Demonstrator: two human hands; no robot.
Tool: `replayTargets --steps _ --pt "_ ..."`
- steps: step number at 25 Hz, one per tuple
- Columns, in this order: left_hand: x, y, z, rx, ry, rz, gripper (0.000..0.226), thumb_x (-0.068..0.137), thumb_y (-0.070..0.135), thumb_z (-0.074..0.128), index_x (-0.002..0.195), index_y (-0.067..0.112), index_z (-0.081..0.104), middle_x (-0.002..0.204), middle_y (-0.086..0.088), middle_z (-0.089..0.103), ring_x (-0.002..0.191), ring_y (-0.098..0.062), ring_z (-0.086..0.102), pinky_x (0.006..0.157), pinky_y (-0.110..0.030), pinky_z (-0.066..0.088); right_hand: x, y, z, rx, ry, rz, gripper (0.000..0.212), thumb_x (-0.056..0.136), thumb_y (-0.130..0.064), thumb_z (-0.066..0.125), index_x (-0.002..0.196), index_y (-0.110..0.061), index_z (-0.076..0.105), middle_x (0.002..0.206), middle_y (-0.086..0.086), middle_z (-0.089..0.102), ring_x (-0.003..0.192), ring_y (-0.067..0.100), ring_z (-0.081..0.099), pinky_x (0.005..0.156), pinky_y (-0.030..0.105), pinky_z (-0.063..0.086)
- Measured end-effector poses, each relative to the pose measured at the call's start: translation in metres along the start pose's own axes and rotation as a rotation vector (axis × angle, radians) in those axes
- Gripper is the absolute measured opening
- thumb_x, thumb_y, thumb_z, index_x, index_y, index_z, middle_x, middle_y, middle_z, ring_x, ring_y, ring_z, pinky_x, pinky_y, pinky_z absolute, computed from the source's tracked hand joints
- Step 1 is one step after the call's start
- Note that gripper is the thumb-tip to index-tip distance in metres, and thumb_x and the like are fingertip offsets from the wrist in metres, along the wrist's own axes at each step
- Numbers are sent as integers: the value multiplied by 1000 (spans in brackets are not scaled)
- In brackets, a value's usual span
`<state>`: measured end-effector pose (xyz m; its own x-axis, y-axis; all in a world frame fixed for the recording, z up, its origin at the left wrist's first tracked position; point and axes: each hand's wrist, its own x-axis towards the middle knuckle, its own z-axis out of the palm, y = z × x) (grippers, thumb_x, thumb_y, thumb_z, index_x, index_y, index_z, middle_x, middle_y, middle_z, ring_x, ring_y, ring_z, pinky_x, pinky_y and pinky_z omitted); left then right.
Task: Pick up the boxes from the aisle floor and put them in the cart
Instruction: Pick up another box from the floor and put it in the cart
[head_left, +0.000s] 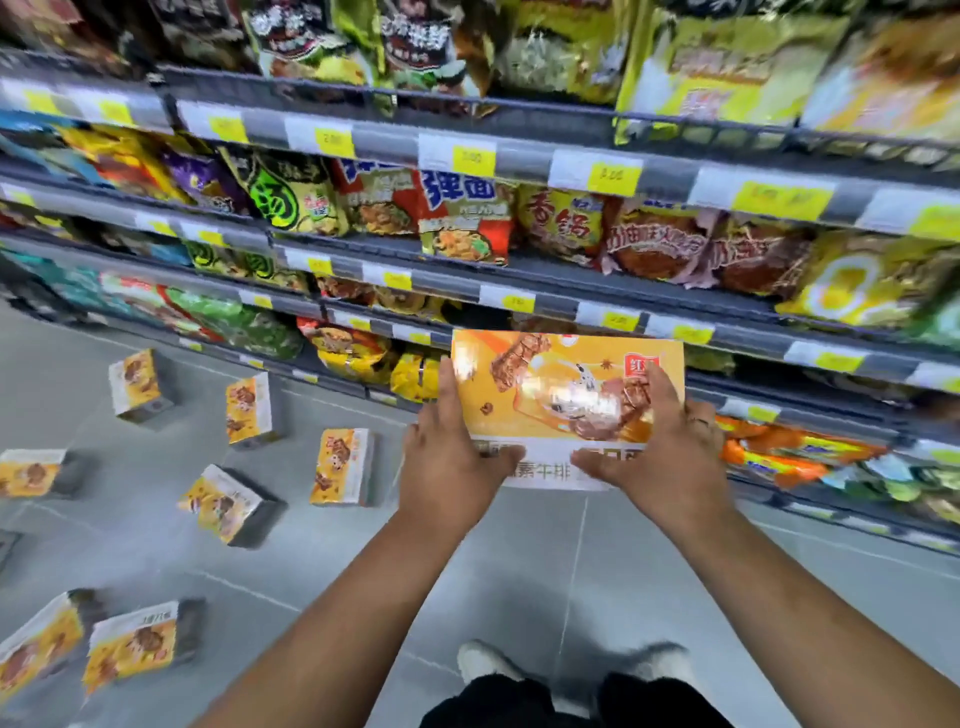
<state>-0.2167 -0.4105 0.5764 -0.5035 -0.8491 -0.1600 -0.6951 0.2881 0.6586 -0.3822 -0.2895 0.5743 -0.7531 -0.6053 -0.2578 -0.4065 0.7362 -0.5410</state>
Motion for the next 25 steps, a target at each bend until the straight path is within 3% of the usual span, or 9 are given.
replayTargets --steps 3,5,7,8,11,14,16,21,25 --pt "-2 72 57 -35 -134 75 122 68 52 81 156 26 0 152 -6 34 139 -33 30 113 -44 30 -13 80 -56 113 158 131 135 51 -58 87 153 -29 4 142 19 27 132 38 29 107 46 35" --pt "-8 116 94 -50 -210 109 115 54 64 75 151 32 22 141 -5 47 131 -34 42 106 -51 39 -19 130 -90 256 254 228 136 52 -50 90 154 -18 5 146 18 27 135 36 29 107 44 33" --pt "-20 171 142 -49 -252 199 93 46 65 73 130 40 42 120 6 59 115 -25 55 95 -49 47 -26 193 -134 362 359 322 120 56 -51 87 149 -11 24 143 18 35 133 31 33 104 33 32" --pt "-28 199 165 -44 -279 244 80 47 60 77 119 41 47 111 10 61 109 -22 59 91 -46 50 -31 227 -152 384 403 361 105 56 -55 84 139 -11 38 135 17 45 126 28 38 94 28 33" --pt "-60 280 230 -39 -397 356 67 53 40 88 105 43 46 100 15 60 101 -20 62 87 -40 51 -50 316 -204 433 521 467 79 54 -55 83 116 -16 52 113 8 58 111 27 50 78 26 33" --pt "-80 338 291 -59 -497 432 71 50 45 86 108 45 45 106 12 62 102 -20 62 90 -43 51 -72 377 -241 444 634 569 79 51 -59 81 114 -19 54 109 7 58 107 27 53 81 31 42" --pt "-95 379 338 -62 -578 494 73 55 44 87 117 35 49 114 6 63 104 -21 62 90 -44 51 -91 419 -267 452 730 657 83 45 -63 78 113 -21 54 109 6 56 106 27 54 85 36 47" --pt "-137 482 446 -17 -732 700 71 64 36 88 122 23 49 110 5 59 103 -23 59 86 -35 48 -124 518 -319 454 927 854 81 48 -58 82 113 -18 55 108 7 59 112 29 50 92 42 45" --pt "-154 549 530 35 -873 782 78 65 51 78 129 24 43 121 -3 61 110 -28 59 92 -45 49 -127 584 -353 529 1061 971 77 54 -56 84 115 -20 53 108 7 57 114 27 49 94 46 46"
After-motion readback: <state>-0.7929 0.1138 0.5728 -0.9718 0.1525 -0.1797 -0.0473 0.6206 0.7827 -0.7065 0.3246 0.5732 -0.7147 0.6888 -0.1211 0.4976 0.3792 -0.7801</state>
